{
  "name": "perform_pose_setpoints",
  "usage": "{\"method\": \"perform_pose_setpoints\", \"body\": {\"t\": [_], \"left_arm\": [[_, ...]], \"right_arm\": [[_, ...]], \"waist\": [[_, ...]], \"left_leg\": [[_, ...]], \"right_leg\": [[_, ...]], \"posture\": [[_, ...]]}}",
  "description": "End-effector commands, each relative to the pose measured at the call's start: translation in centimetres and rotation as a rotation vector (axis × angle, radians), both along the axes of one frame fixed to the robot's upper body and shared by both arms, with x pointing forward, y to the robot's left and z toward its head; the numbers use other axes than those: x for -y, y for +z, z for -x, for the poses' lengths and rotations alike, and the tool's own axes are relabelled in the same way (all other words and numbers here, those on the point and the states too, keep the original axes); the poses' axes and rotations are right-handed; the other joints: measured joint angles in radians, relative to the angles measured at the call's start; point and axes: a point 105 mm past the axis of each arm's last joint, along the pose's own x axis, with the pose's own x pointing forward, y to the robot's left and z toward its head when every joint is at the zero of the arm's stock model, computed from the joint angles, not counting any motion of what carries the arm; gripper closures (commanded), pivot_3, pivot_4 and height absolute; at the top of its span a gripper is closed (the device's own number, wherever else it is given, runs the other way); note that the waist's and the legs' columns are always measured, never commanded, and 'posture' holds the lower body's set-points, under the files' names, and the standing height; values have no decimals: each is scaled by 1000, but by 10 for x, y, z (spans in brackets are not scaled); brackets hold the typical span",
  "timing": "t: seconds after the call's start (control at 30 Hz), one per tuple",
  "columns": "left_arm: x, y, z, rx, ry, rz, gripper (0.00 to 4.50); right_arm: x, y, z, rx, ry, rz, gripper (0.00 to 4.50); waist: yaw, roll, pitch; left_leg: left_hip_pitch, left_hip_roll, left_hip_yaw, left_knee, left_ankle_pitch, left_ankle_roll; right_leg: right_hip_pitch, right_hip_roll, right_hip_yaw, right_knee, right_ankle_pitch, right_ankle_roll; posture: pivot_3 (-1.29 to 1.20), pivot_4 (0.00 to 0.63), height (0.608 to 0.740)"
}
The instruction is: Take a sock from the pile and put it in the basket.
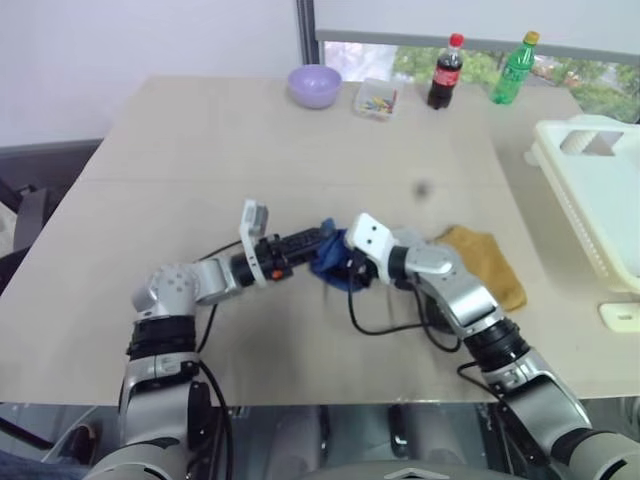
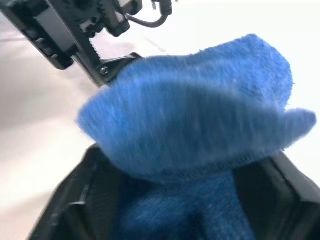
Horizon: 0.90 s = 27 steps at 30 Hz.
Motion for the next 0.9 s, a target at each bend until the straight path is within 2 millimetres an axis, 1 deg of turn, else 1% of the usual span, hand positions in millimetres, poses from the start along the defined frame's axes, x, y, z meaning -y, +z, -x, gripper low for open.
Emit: {"method": "perform_pose_setpoints", "body": {"t": [0.03,0.1,0.3,0.33,0.43,0.53,0.67,0.73,0.9], "left_arm": [[5,7,0,30,-30,16,0],[7,4,1,27,-37,9,0],[11,0,1,18,-55,3,0],[11,0,1,18,-57,3,0],[13,-1,1,15,-63,5,0],[15,-2,0,14,-69,7,0],[16,-2,-1,14,-75,7,0],[16,-2,-2,15,-77,7,0],[17,-2,-2,21,-79,9,0]], "right_arm": [[4,16,7,42,19,-8,150],[10,20,6,54,-3,-6,150],[38,28,12,67,-46,37,150],[42,29,14,60,-58,30,150],[51,34,21,-30,-111,-62,150],[54,35,24,-132,-153,-160,150],[44,39,21,-233,-204,-315,150],[44,37,15,-240,-230,-319,150],[45,18,-1,-265,-323,-295,150]], "waist": [[2,-1,1],[2,-1,1],[6,-1,2],[7,-2,3],[10,-2,3],[11,-2,3],[14,-2,3],[19,-2,3],[24,-2,4]], "left_leg": [[0,0,0,0,0,0],[0,0,0,0,0,0],[0,0,1,0,0,0],[0,0,1,0,0,0],[0,0,1,0,0,0],[0,0,1,0,0,0],[0,0,1,1,0,0],[0,1,1,1,0,0],[0,0,2,2,0,0]], "right_leg": [[0,0,0,0,0,0],[0,0,0,0,0,0],[0,0,0,0,0,0],[0,0,0,0,0,0],[0,0,0,0,0,0],[0,1,0,0,0,0],[0,1,0,0,0,0],[0,1,0,1,0,0],[1,1,0,0,0,0]], "posture": [[0,150,730],[0,150,730],[0,150,730],[0,150,730],[0,150,730],[0,150,730],[0,150,730],[0,150,730],[0,150,730]]}}
